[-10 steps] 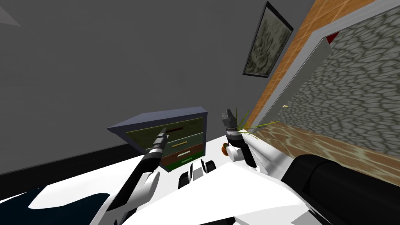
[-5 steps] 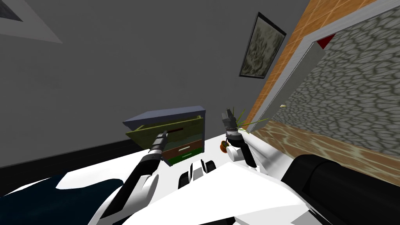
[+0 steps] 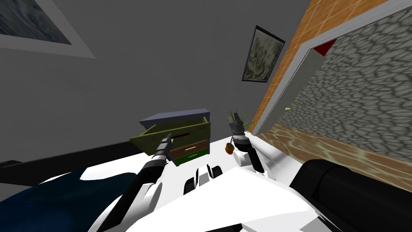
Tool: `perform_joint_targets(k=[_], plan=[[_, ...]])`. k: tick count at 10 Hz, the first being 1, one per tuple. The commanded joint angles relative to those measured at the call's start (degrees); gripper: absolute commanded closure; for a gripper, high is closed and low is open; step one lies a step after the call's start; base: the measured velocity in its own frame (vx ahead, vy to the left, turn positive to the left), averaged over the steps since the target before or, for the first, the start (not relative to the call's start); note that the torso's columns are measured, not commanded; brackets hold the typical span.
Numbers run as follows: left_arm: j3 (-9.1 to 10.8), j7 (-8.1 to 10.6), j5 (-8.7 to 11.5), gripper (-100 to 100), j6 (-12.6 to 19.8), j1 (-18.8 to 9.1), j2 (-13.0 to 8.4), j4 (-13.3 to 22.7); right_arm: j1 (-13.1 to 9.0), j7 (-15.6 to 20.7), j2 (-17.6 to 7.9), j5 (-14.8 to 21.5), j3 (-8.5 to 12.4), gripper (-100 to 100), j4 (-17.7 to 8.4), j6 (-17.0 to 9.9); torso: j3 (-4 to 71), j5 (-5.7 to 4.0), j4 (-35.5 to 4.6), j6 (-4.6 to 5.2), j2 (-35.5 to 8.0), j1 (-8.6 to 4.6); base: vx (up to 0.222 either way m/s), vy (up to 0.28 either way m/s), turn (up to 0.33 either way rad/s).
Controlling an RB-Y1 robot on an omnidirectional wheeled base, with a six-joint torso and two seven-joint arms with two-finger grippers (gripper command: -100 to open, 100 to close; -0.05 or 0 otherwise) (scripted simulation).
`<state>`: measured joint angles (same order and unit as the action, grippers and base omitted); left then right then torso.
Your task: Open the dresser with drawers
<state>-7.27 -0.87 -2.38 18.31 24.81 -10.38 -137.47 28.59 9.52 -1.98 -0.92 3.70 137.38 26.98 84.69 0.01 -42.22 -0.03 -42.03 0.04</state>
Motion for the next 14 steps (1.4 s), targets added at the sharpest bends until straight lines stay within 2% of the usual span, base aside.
perform_joint_targets(k=[1,7,8,9,14], plan=[[0.34,0.42,0.43,-100,3.99,0.06,-0.82,-4.02,0.02,0.00,0.00,0.00,0.00,0,0.01,0.00,0.28,-0.03,0.07,0.03,0.38,-0.02,0.067,-0.005,0.013],[0.64,1.08,1.03,-100,11.52,0.69,-2.22,-12.37,0.01,0.00,0.00,0.00,0.00,0,0.01,0.01,-0.29,-0.14,-0.37,-0.05,-0.60,-0.06,0.040,-0.002,0.004],[0.62,1.17,1.33,-100,11.23,1.02,-2.39,-10.97,0.01,0.00,0.00,0.00,0.00,0,0.01,0.01,-0.31,-0.19,-0.47,-0.11,-0.68,-0.07,0.017,-0.003,-0.001],[0.63,1.24,1.40,0,11.66,1.10,-2.46,-11.08,0.01,0.00,0.00,0.00,0.00,0,0.01,0.00,-0.33,-0.12,-0.35,-0.05,-0.65,-0.07,0.006,-0.002,-0.003],[0.54,1.27,1.43,0,11.92,1.31,-2.47,-10.72,0.01,0.00,0.00,0.00,0.00,0,0.01,0.00,-0.13,-0.04,-0.10,0.02,-0.28,-0.07,0.000,0.000,0.000]])
